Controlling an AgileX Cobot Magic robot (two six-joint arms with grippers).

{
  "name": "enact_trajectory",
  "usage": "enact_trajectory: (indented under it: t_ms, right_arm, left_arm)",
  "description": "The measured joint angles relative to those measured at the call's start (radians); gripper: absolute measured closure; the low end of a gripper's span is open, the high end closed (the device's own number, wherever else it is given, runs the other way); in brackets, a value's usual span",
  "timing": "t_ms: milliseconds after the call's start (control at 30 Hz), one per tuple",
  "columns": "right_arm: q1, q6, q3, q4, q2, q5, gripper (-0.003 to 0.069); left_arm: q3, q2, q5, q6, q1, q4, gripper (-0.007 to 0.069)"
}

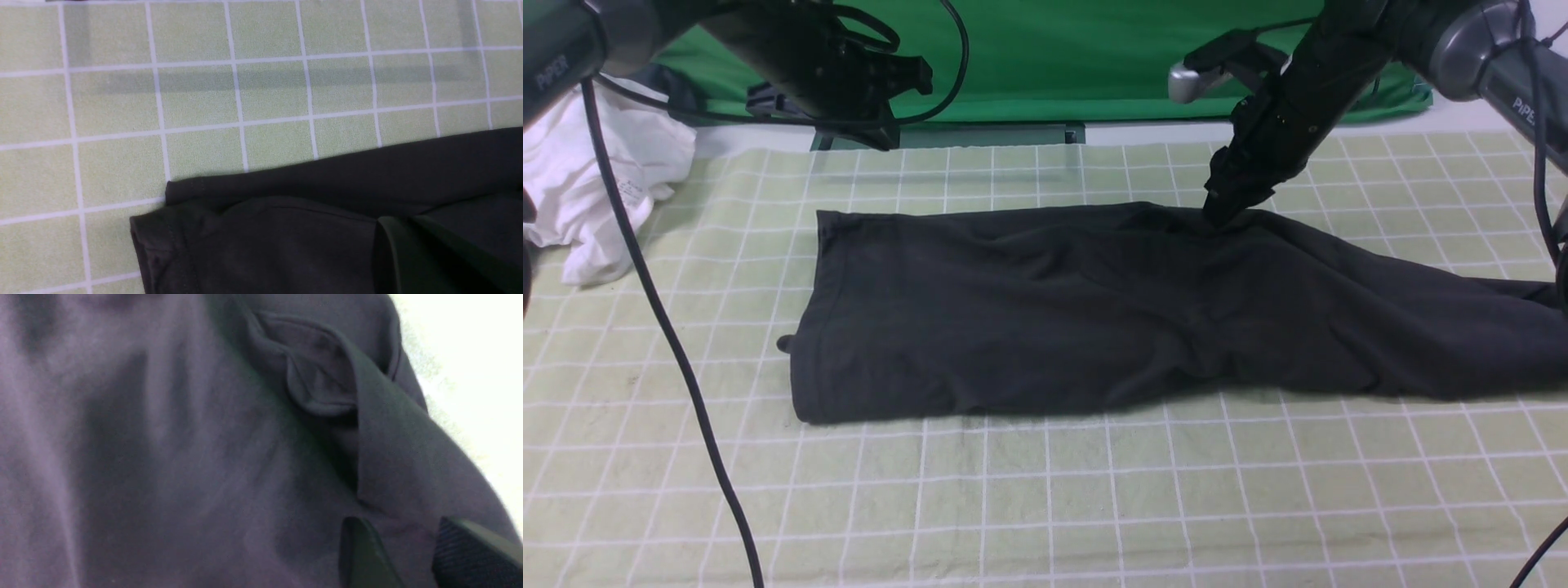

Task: Fold a long-sleeved shirt over a green coffee tablecloth.
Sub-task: 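Fold the black garment in half by bringing its near edge over to the far edge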

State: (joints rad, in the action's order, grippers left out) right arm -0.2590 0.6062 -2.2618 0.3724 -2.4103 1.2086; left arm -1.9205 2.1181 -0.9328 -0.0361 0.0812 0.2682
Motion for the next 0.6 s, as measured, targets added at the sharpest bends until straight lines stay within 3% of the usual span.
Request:
enact_trajectory:
  t_ms: [267, 600]
  right_arm:
    - [-0.001, -0.054, 0.0, 0.0, -0.052, -0.085, 0.0344]
    - [-0.009, -0.078, 0.0, -0.014, -0.064, -0.135, 0.0375]
  left_arm:
    - [0.0, 0.0, -0.007, 0.0, 0.0, 0.001, 0.0612]
    - [0.0, 0.0, -0.019, 0.0, 0.0, 0.006, 0.0611]
